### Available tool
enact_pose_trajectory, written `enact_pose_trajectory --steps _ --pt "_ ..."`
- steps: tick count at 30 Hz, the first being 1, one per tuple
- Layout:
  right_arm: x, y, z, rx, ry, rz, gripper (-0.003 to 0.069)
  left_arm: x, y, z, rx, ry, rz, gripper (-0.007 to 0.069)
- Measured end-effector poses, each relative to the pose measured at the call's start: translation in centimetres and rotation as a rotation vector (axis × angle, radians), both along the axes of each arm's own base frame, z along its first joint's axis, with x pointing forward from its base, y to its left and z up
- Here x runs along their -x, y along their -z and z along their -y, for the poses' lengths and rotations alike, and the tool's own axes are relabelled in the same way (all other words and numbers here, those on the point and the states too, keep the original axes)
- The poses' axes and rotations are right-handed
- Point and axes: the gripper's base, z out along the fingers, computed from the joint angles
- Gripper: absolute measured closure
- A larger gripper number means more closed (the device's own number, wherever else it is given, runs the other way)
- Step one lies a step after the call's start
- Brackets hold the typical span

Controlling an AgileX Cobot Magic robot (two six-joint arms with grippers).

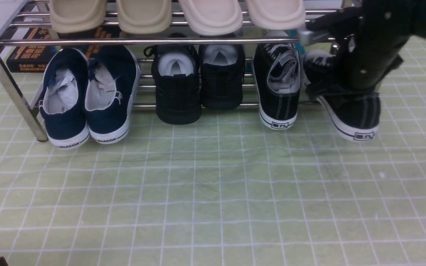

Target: Take the shoes off the shelf with your hand from the green coffee tablecloth.

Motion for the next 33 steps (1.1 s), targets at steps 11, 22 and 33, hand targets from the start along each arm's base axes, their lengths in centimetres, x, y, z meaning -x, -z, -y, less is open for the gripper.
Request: enact_pose_trajectory --steps 11,22,33 --pt "6.7 -5.3 1.6 -0.107 0.012 -0.045 0.0657 0.0 0.0 0.0 -0.001 0.0 0.0 0.0383" --pt "15.7 0.2 -0.9 -0.127 0.029 -0.284 0.0652 0.0 0.0 0.0 -0.001 0.0 0.0 0.0383" --pt "15.2 3.3 -7.4 -0.188 -0.02 -0.106 0.0647 0.0 0.0 0.0 -0.001 0.0 0.0 0.0383"
